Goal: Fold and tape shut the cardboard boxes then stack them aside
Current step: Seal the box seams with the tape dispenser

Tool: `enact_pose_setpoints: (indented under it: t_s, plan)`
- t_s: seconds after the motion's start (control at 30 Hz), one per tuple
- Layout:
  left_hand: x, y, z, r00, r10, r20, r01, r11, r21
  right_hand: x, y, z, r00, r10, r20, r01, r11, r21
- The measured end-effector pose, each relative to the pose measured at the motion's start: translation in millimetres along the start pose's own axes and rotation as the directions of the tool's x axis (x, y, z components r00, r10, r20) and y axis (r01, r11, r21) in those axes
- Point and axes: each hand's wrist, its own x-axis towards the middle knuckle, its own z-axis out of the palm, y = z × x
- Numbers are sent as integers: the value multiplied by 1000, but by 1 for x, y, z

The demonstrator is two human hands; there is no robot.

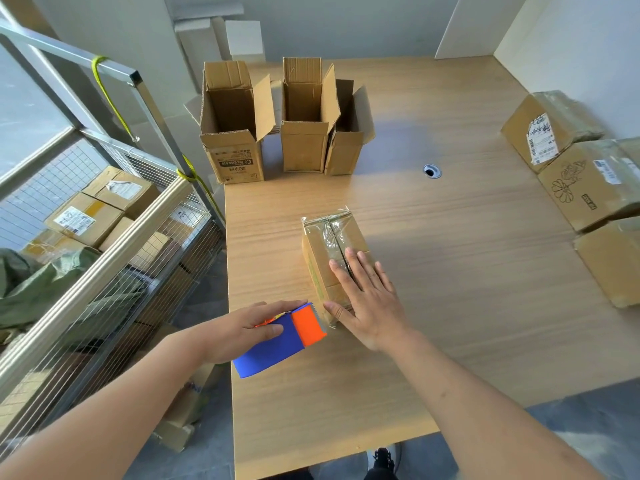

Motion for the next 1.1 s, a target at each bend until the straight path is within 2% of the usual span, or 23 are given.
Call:
enact_pose_setpoints:
  t_s: [0.3, 0.7, 0.83, 1.0, 1.1]
  plan:
    - [-5, 2, -1, 1000, -12, -4, 12, 1000, 29, 0, -1, -3, 1000, 1, 31, -2, 1000, 12]
    - [23, 3, 19, 994, -89, -71, 95, 990, 100, 0, -3, -8, 998, 2, 56, -3, 1000, 22]
    - [31, 9, 19, 991, -121, -55, 124, 990, 69, 0, -3, -7, 998, 3, 61, -4, 1000, 17]
    - [33, 4, 19, 964, -245, -106, 259, 955, 143, 2, -1, -5, 998, 0, 60, -1, 1000, 4]
    - [31, 5, 26, 954, -231, -191, 258, 958, 127, 3, -3, -3, 999, 9, 41, -9, 1000, 19]
